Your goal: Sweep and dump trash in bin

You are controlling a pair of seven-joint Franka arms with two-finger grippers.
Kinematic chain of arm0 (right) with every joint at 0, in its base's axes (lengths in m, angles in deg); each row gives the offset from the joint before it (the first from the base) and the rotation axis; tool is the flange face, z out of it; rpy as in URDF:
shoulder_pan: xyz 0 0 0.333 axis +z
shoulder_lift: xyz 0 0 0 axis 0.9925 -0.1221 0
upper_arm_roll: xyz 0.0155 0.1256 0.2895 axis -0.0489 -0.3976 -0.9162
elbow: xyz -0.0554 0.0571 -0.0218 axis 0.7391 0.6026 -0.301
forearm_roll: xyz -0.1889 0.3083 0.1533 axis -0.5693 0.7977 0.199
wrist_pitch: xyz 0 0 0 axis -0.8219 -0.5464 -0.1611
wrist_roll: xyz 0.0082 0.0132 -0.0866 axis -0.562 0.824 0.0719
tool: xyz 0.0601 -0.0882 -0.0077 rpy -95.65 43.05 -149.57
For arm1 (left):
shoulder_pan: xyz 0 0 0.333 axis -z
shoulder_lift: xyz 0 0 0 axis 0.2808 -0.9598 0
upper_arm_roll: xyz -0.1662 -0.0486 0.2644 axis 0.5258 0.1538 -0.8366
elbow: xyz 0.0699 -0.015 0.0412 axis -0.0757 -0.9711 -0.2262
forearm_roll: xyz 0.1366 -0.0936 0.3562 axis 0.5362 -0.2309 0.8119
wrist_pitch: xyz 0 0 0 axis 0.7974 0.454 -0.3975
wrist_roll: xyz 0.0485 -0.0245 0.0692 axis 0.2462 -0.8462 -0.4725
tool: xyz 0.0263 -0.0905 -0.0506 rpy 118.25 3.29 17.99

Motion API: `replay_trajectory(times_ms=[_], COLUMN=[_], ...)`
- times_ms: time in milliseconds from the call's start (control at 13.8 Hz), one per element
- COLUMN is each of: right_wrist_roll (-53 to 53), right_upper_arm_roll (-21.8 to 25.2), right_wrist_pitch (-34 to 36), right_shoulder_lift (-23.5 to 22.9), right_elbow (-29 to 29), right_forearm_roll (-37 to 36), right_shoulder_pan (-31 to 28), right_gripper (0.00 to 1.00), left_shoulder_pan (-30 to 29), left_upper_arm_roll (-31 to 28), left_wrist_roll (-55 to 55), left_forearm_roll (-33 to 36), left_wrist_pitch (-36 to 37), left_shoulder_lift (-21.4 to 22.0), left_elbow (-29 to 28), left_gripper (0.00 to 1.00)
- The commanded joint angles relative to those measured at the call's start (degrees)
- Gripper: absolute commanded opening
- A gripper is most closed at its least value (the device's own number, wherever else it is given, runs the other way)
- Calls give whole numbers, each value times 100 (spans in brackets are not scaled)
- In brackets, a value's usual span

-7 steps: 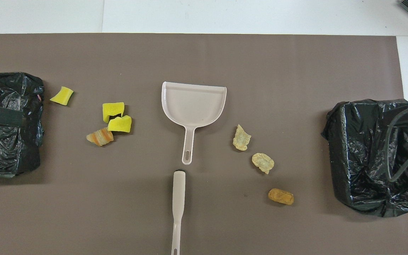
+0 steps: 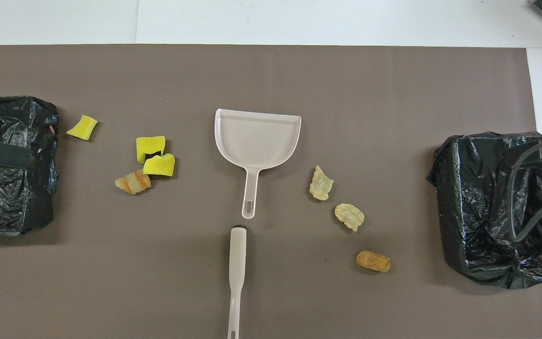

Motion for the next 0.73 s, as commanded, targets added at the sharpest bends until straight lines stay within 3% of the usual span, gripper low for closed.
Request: replay_trajectory(times_ms=[0, 653], right_wrist_roll=[155, 155], right_upper_arm_roll=[21, 21], right_wrist_pitch=[-135, -144], right_shoulder_lift=[76, 85], right_elbow=[-134, -152], right_forearm_roll=[107, 107], right_shoulder_pan=[-6, -6], right_gripper=[100, 100], left_shoulder_pan=[-41, -41], left_upper_arm_roll=[11, 11], left_wrist_roll=[84, 49], left_forearm_roll=[-85, -85], left_wrist_pitch=[-104, -113], left_shoulder_lift=[100, 100], left_elbow=[-135, -135], left_gripper=[100, 100])
